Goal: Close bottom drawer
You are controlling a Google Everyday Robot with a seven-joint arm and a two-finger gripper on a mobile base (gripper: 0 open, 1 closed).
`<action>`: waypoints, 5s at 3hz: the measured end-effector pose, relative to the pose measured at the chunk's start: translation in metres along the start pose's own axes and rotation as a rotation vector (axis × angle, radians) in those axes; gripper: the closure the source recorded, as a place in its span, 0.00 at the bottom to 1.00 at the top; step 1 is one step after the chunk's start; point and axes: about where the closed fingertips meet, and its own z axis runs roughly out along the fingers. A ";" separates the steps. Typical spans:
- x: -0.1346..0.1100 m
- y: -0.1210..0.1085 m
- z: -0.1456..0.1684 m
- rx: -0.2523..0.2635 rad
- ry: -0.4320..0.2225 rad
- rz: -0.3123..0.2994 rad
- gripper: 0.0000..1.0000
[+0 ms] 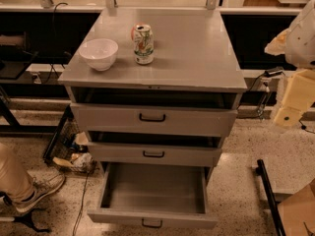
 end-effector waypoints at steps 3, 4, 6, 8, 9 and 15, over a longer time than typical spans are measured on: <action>0.024 0.046 0.106 -0.145 0.066 0.174 0.00; 0.044 0.090 0.186 -0.252 0.077 0.313 0.00; 0.051 0.106 0.199 -0.278 0.099 0.315 0.00; 0.057 0.128 0.296 -0.342 0.026 0.373 0.00; 0.052 0.141 0.367 -0.389 -0.025 0.398 0.00; 0.081 0.221 0.608 -0.714 -0.029 0.668 0.00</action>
Offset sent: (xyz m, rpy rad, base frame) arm -0.0221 0.0032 -0.1486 -0.0239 0.2592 -0.1943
